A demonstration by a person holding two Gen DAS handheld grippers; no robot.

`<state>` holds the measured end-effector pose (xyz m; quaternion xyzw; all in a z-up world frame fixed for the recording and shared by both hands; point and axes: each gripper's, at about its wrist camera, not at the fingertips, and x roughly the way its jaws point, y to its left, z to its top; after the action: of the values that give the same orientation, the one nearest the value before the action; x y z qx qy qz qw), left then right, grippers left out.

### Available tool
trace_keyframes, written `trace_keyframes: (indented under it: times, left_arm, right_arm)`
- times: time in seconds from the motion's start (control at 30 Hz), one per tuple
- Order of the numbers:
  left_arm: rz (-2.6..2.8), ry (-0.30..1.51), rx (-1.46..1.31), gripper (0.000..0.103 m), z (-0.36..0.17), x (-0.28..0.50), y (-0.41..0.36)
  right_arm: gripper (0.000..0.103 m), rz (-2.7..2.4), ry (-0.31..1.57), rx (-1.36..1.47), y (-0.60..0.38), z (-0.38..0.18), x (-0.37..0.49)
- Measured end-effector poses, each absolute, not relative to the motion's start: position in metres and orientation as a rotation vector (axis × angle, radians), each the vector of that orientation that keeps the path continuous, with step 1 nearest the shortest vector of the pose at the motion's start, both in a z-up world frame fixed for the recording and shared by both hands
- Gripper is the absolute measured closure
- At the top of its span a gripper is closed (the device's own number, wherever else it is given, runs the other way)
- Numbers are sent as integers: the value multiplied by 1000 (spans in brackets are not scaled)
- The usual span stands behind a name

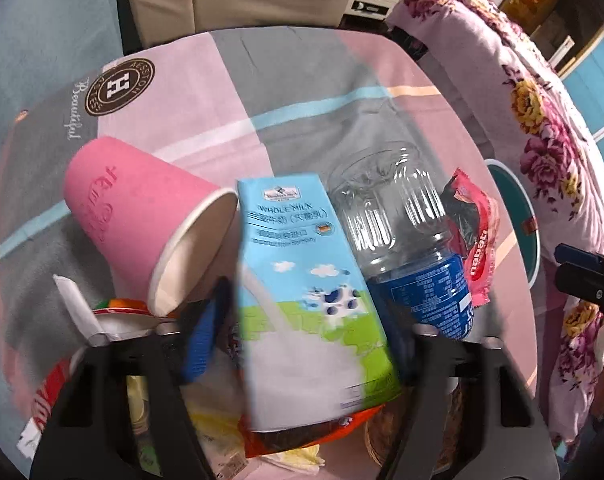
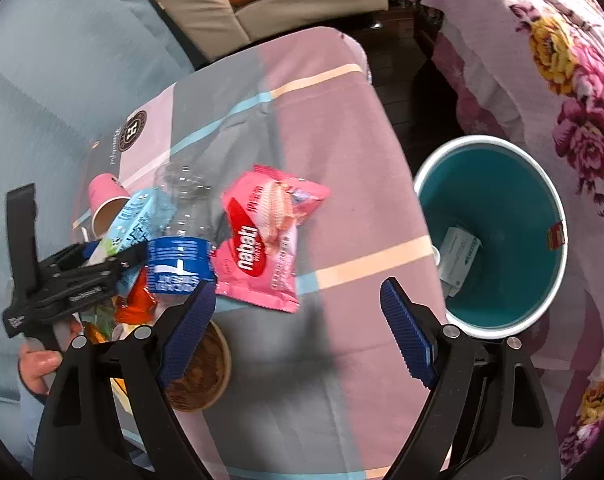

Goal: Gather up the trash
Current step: 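Grasp the milk carton with the left tool while the right tool grasps the water bottle, then carry the water bottle over the wastebasket with the right tool while the left carries the carton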

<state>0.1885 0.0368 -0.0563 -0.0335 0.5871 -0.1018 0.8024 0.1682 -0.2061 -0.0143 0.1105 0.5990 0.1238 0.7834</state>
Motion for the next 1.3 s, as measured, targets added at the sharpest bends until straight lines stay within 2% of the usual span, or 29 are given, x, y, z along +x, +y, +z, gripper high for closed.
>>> trace_keyframes:
  times: [0.17,0.23,0.27,0.3,0.73,0.97,1.03,1.07,1.3]
  left_arm:
    - [-241,1199,-123,52,-45,172,50]
    - [-257,1174,-156,52,-39,165,56]
    - [-268,1160,-175,52,-36,161,60]
    - [-278,1149,-189,52,-35,158,63]
    - [-362,1077,-303,51,-35,137,95]
    - [-383,1085,-335,51,-45,136,100]
    - [-383,1087,-333,51,-46,136,100]
    - [-384,1087,-333,51,-46,136,100]
    - [-383,1057,-312,51,-36,130,94]
  right_arm:
    - [23,313,1299,212,-184,-10,178]
    - [35,342,1301,192,-171,-9,182]
    - [44,358,1306,184,-165,-9,184]
    - [44,377,1316,181,-158,-9,187]
    - [44,476,1447,139,-92,-43,218]
    - [34,493,1498,169,-78,-67,227]
    - [34,496,1505,206,-78,-72,229]
    - [41,508,1500,239,-80,-73,229]
    - [41,526,1402,239,-92,-36,216]
